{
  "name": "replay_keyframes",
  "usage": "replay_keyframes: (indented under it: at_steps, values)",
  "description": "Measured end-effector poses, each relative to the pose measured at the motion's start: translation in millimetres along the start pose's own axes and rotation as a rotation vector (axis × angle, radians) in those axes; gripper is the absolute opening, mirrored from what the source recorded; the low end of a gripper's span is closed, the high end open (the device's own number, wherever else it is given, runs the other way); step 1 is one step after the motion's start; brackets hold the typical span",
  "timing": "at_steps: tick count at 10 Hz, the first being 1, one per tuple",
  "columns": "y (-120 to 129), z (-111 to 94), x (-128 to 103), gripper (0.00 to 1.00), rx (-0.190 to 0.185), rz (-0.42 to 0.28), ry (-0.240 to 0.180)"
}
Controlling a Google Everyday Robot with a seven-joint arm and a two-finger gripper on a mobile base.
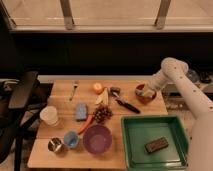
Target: Wipe red bowl with towel
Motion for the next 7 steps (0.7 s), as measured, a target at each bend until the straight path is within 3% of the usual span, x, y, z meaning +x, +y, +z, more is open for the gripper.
replay_keyframes:
  at_steps: [3,7]
  values:
    - [-2.9,-9.4,22.9,0.0,-0.008,0.03,0.036]
    - [-40.8,-2.8,28.5,0.0,-0.009,0.042,0.074]
